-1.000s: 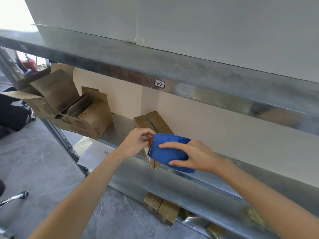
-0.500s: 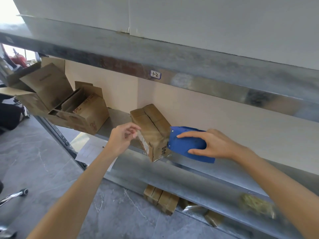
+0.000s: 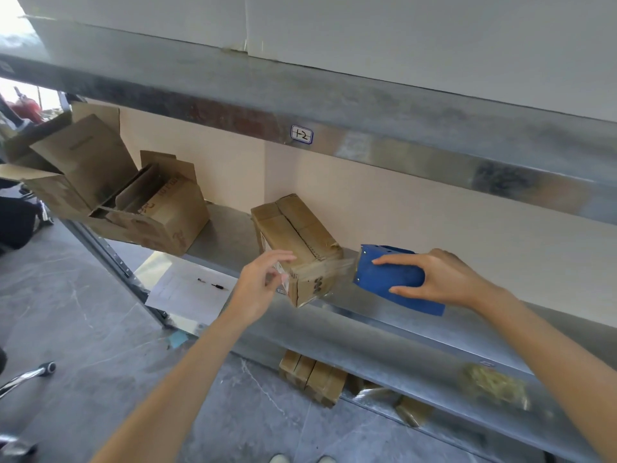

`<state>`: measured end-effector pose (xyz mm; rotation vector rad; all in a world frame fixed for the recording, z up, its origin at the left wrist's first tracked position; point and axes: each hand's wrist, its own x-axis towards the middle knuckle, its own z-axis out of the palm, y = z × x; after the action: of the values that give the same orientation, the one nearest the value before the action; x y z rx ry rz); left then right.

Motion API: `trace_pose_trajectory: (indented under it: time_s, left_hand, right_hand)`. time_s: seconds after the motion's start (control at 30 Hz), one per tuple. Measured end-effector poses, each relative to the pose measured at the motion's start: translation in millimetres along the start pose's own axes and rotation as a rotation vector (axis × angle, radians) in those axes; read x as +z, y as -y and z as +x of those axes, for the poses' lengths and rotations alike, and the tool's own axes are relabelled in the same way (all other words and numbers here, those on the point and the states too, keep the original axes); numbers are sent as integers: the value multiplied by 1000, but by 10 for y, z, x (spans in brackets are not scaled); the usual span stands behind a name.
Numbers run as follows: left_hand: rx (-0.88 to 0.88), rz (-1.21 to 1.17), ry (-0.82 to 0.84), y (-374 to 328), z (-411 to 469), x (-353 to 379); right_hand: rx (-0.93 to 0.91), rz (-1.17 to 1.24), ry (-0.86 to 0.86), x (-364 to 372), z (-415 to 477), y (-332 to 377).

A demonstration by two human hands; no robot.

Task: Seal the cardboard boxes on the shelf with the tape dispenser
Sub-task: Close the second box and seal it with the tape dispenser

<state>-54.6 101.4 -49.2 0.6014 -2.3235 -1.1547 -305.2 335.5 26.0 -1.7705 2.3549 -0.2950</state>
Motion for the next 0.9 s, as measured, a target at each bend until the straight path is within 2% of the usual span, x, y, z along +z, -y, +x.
trace_pose_trajectory:
  time_s: [0.23, 0.43, 0.57, 0.63, 0.73, 0.8, 0.9]
  left_hand:
    - [78, 92, -81, 144, 0, 184]
    - [144, 43, -182, 227, -40, 289]
    - [106, 244, -282, 254, -9, 370]
    - [140, 362, -331, 275, 2, 377]
    - [239, 344, -297, 342, 47, 370]
    - [244, 345, -265, 350, 67, 376]
    - [260, 459, -313, 312, 78, 390]
  right_hand:
    - [65, -22, 16, 30, 15, 31]
    - [67, -45, 23, 48, 30, 101]
    - [76, -60, 16, 38, 34, 112]
    - [79, -47, 8, 46, 29, 102]
    - [79, -39, -3, 60, 27, 99]
    - [80, -42, -10, 67, 27, 96]
    - [81, -52, -11, 72, 19, 102]
